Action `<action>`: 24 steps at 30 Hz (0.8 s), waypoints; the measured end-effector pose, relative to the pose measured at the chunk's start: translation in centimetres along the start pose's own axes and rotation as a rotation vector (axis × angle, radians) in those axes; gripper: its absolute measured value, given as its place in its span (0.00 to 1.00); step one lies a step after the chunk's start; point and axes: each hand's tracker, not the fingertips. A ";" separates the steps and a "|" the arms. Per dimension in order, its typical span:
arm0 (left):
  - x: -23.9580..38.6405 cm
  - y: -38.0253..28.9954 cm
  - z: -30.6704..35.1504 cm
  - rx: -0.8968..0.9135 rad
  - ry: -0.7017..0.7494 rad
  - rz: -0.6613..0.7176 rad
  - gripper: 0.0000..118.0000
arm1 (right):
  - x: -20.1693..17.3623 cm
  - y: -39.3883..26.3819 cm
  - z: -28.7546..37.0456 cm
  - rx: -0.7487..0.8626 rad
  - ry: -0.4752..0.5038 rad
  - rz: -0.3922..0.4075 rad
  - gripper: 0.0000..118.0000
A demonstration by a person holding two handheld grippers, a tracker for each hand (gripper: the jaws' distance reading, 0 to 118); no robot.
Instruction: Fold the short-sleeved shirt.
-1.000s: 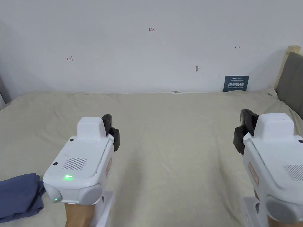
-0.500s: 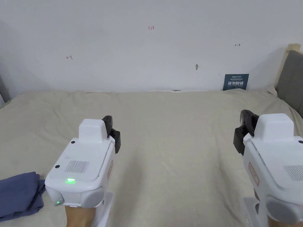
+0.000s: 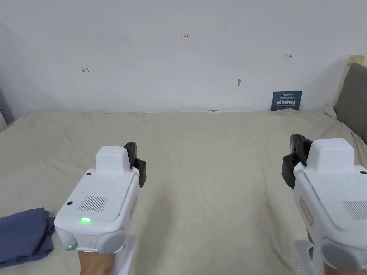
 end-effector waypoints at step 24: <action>-0.3 0.2 0.5 0.005 -0.007 0.009 0.00 | 0.2 0.1 0.2 0.014 -0.002 0.006 0.02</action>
